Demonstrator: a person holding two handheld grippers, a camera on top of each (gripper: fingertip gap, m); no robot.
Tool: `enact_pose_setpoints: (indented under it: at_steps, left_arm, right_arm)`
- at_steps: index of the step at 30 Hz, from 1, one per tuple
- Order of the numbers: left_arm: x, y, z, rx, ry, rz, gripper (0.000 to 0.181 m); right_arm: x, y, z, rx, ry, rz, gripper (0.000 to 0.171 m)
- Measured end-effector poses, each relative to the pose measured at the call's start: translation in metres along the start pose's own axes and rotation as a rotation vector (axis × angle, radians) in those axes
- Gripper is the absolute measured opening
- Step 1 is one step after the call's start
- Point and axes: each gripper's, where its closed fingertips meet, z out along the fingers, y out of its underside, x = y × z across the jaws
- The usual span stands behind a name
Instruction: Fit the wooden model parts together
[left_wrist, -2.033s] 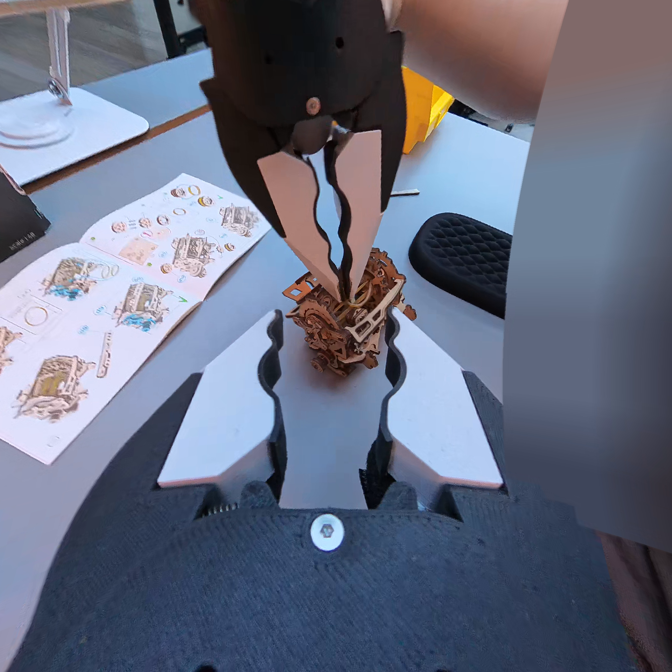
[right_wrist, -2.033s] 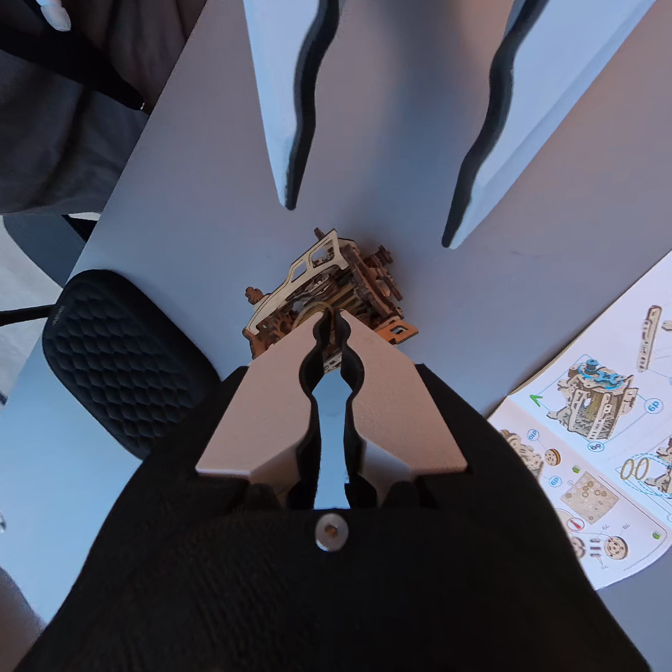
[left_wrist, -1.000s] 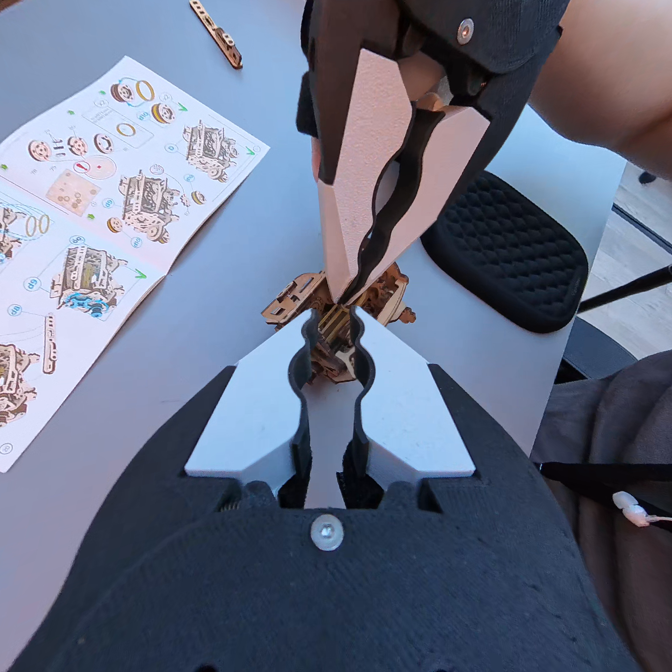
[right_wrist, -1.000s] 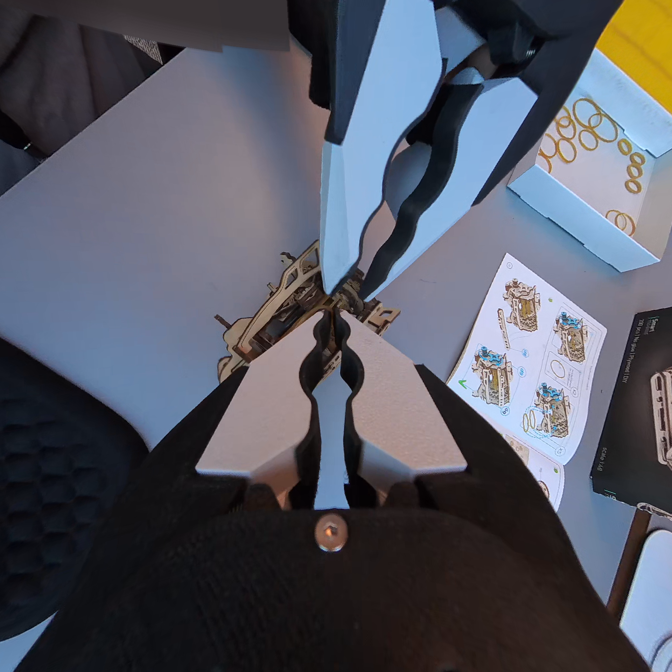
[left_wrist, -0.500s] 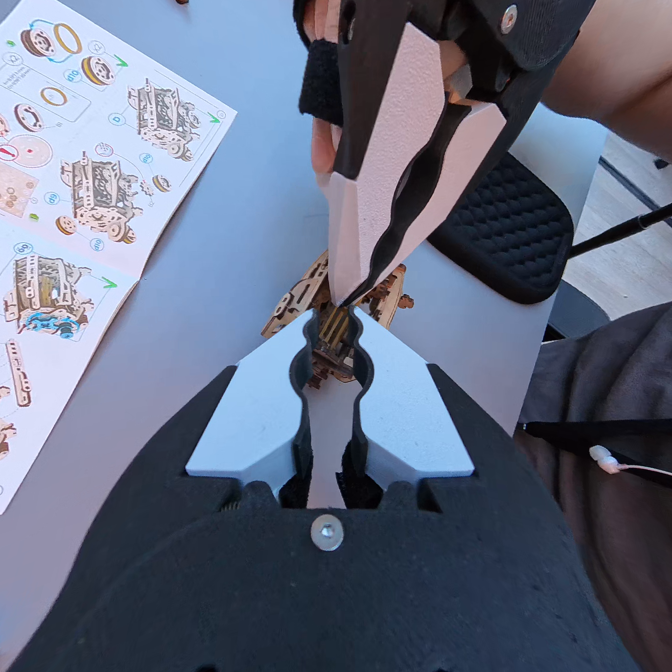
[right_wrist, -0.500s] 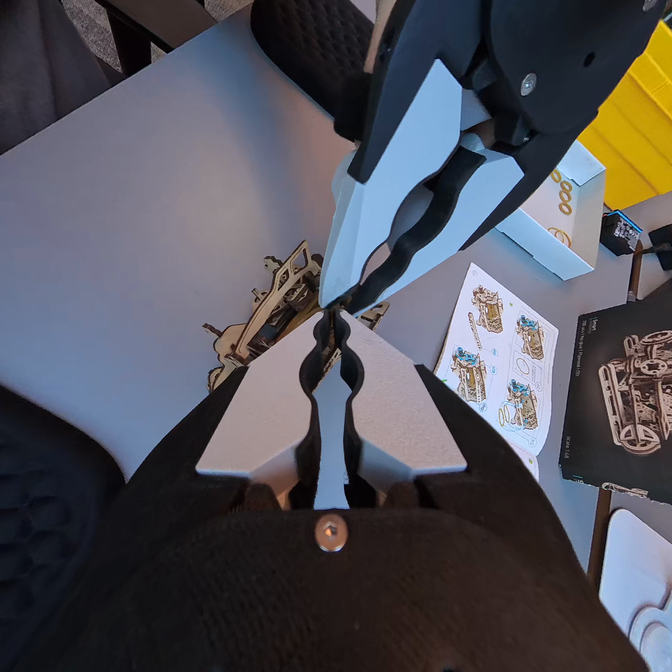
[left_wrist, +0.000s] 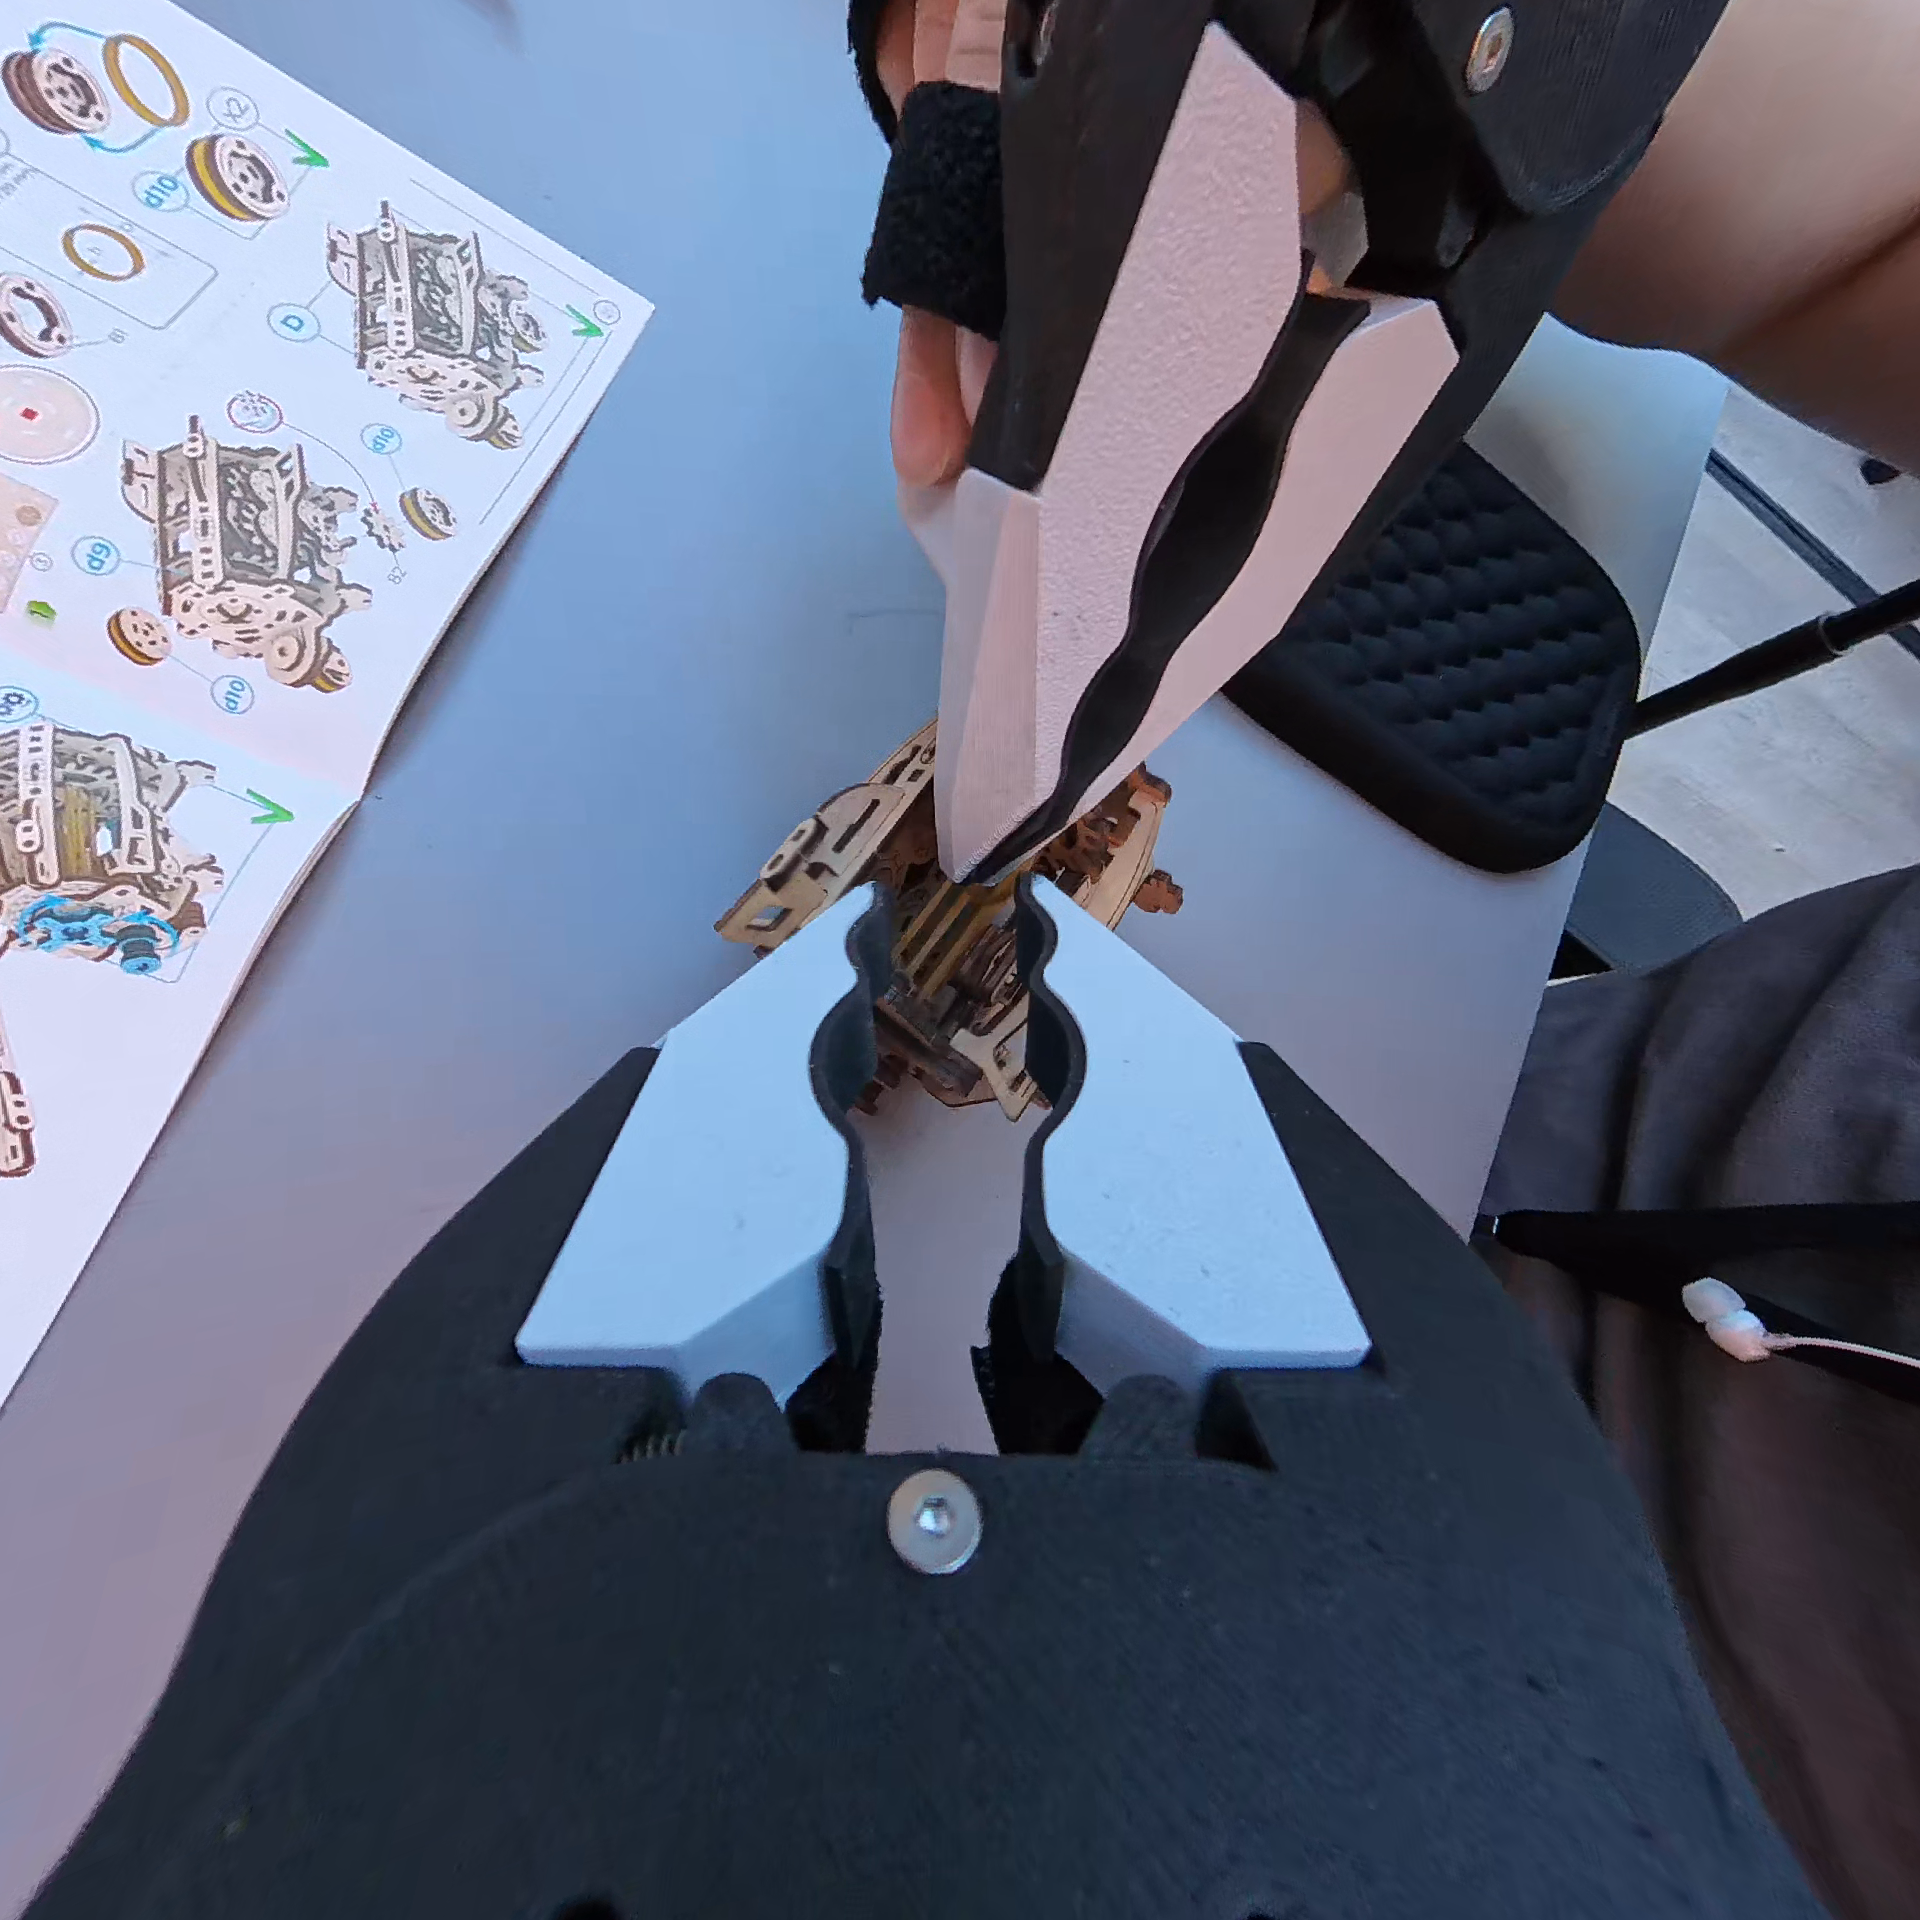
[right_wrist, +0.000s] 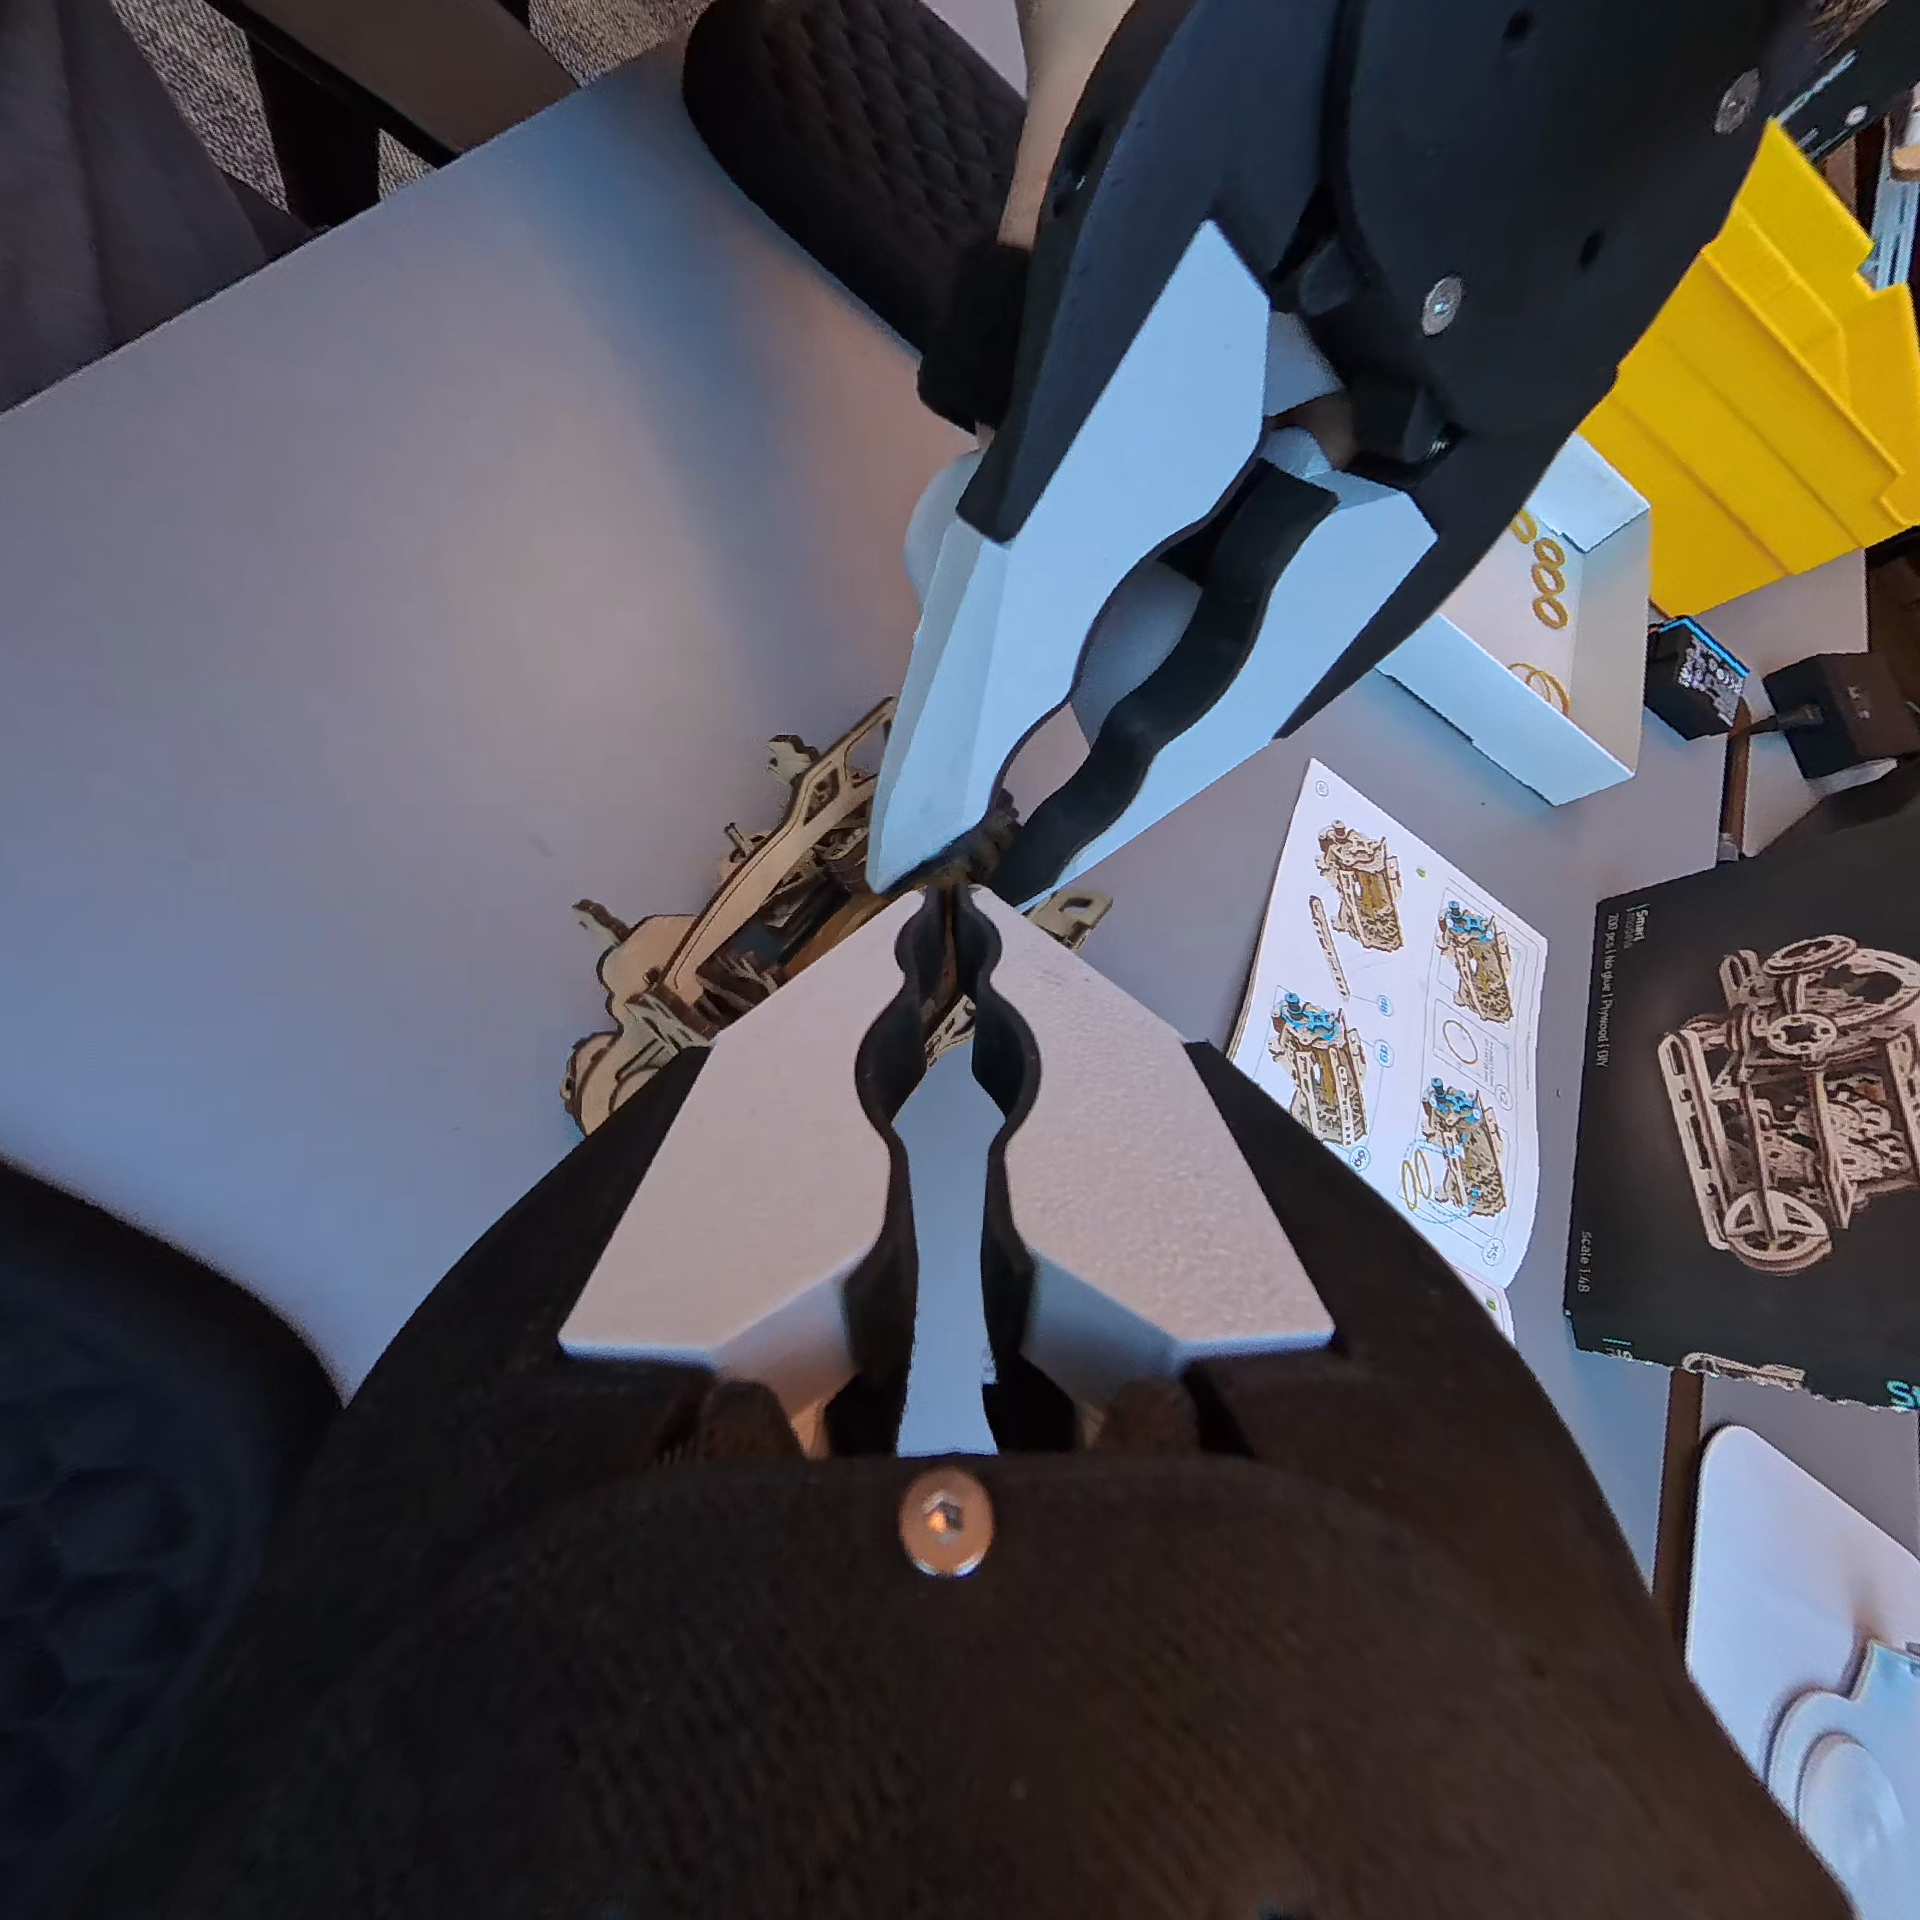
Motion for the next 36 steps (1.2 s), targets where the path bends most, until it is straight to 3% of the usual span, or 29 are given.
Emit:
enact_pose_setpoints:
  at_steps: [6, 13, 29, 36]
  left_arm:
    - [-0.001, 0.003, 0.005, -0.011, -0.003, 0.001, 0.014]
    - [0.008, 0.001, 0.005, 0.020, 0.102, -0.036, 0.000]
    - [0.007, 0.005, 0.006, 0.044, 0.135, -0.081, 0.000]
    - [0.011, 0.006, 0.005, 0.044, 0.145, -0.072, 0.000]
  right_arm:
    - [0.000, 0.001, -0.001, 0.002, 0.018, -0.007, 0.000]
    - [0.001, 0.001, -0.002, 0.021, 0.039, -0.002, 0.000]
    - [0.003, -0.004, -0.009, 0.084, 0.045, 0.019, 0.005]
    - [0.002, -0.002, -0.025, 0.047, 0.090, 0.259, 0.015]
